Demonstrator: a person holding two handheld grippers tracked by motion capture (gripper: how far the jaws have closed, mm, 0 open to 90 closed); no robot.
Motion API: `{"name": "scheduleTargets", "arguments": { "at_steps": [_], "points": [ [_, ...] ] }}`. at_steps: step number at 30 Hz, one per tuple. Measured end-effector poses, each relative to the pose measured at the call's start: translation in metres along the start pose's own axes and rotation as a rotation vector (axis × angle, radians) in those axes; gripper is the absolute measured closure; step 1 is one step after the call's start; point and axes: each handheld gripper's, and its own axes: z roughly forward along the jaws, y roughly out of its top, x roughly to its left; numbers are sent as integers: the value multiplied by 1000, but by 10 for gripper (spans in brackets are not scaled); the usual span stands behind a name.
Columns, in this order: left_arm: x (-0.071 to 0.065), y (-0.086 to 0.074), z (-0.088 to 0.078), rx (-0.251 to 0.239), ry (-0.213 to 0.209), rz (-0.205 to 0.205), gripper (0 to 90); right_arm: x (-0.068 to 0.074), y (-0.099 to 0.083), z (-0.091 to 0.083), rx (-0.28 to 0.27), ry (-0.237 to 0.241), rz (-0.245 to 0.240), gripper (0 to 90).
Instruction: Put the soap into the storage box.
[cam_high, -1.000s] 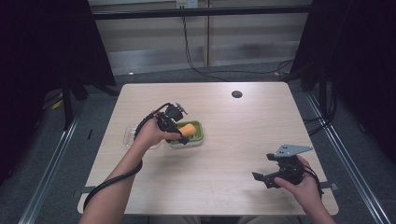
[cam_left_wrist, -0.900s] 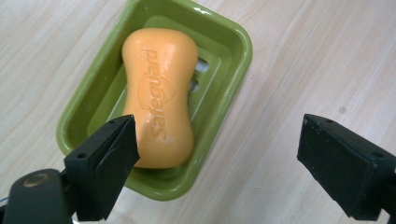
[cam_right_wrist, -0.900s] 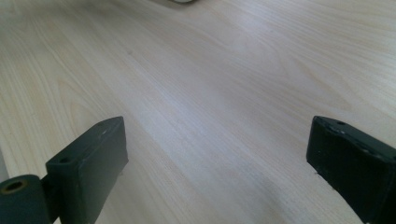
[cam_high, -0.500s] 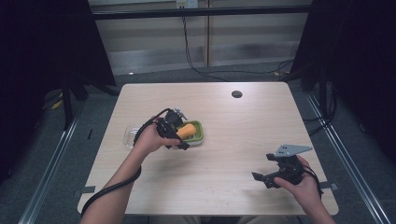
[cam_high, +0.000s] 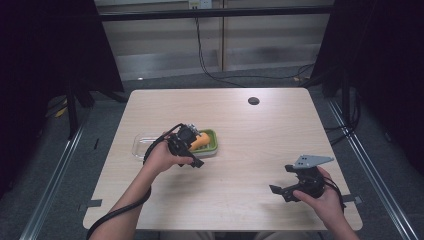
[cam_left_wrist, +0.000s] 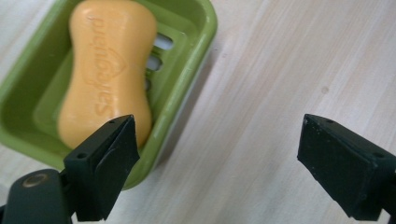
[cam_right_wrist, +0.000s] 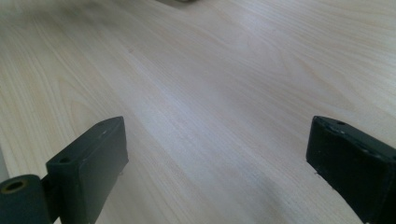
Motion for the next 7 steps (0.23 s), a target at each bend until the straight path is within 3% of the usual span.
{"name": "scheduleTargets", "arguments": {
  "at_steps": [7],
  "points": [
    [-3,-6,3,-25,-2,-17,121,1,0,-1,2,1,-2,51]
  ]
}}
